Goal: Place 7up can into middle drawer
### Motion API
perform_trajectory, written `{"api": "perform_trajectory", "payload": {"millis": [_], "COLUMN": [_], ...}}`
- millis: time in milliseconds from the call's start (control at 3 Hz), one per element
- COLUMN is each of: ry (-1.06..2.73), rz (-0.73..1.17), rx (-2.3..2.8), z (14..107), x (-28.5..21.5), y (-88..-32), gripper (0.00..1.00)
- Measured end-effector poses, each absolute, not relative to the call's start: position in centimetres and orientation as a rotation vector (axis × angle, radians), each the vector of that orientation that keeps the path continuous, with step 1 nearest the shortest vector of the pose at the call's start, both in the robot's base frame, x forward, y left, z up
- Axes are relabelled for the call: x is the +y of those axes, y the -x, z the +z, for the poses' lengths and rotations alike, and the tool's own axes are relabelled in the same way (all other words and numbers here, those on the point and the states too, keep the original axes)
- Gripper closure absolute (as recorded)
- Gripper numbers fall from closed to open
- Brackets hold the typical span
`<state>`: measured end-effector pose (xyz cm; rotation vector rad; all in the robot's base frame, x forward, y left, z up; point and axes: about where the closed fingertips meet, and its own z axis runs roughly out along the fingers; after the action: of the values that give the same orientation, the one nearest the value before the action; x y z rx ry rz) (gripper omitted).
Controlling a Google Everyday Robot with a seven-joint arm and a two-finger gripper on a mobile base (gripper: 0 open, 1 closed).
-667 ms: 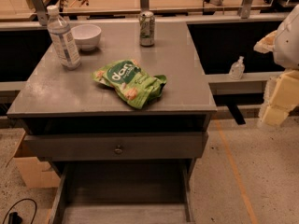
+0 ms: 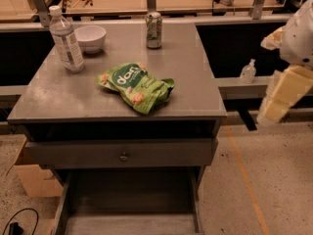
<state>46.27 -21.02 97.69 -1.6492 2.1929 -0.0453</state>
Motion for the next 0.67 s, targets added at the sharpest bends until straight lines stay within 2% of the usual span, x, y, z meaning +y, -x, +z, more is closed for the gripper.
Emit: {"api": "perform_trajectory", "payload": {"millis": [667], "ry": [1.144], "rz": [0.300], "rx": [1.996], "z": [98.3], "x": [-17.7], "y": [-59.6], "gripper": [0.00]}}
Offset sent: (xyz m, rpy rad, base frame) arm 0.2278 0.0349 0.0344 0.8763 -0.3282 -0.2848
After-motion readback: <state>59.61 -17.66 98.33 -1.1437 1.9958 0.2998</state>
